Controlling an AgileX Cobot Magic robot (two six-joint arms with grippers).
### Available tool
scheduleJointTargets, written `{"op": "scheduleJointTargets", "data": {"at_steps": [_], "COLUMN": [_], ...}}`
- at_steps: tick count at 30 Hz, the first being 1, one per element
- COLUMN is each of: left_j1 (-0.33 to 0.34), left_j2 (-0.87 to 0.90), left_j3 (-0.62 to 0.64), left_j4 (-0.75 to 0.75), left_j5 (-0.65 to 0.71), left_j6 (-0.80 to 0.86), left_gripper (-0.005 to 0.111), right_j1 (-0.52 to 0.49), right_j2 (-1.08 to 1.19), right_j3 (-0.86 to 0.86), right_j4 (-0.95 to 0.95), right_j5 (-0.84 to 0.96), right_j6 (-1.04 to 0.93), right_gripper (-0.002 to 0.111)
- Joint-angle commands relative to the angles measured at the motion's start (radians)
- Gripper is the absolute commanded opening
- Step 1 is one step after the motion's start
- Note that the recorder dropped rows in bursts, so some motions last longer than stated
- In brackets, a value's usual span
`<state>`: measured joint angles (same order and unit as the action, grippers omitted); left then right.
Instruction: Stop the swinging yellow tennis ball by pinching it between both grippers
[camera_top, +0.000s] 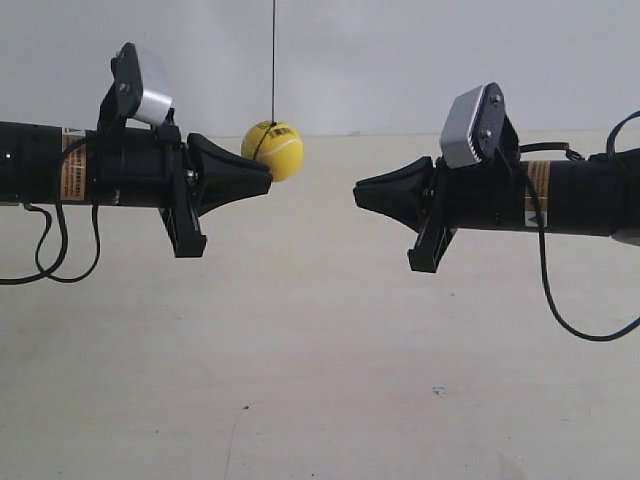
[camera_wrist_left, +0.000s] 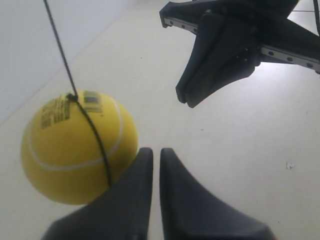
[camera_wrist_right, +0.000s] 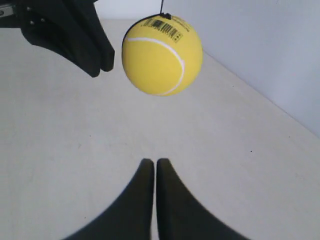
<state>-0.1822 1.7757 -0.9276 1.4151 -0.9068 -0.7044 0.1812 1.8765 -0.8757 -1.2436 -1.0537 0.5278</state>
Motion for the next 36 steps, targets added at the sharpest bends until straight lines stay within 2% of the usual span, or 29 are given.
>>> {"op": "scheduleJointTargets", "data": {"at_steps": [1, 14, 23, 31, 36], "left_j1": [-0.003, -0.003, -0.003, -0.003, -0.003], "left_j2": [-0.005, -0.007, -0.007, -0.007, -0.007], "left_j3": [-0.005, -0.005, -0.005, -0.005, -0.005], "left_j4": [-0.005, -0.021, -0.082, -0.196, -0.203], "left_j5": [-0.012, 0.026, 0.042, 0.074, 0.079], "left_j6": [0.015, 0.024, 0.105, 0.188, 0.201], "left_gripper": [0.005, 0.005, 0.005, 0.005, 0.005], "right_j1": [0.001, 0.001, 0.001, 0.001, 0.001], "right_j2": [0.001, 0.001, 0.001, 0.001, 0.007], "right_j3": [-0.004, -0.004, -0.025, -0.034, -0.055], "right_j4": [0.01, 0.069, 0.087, 0.124, 0.121], "right_j5": [-0.019, -0.013, 0.028, 0.022, 0.023], "right_j6": [-0.02, -0.086, -0.103, -0.139, -0.133], "right_gripper": [0.0, 0.0, 0.0, 0.0, 0.0]}}
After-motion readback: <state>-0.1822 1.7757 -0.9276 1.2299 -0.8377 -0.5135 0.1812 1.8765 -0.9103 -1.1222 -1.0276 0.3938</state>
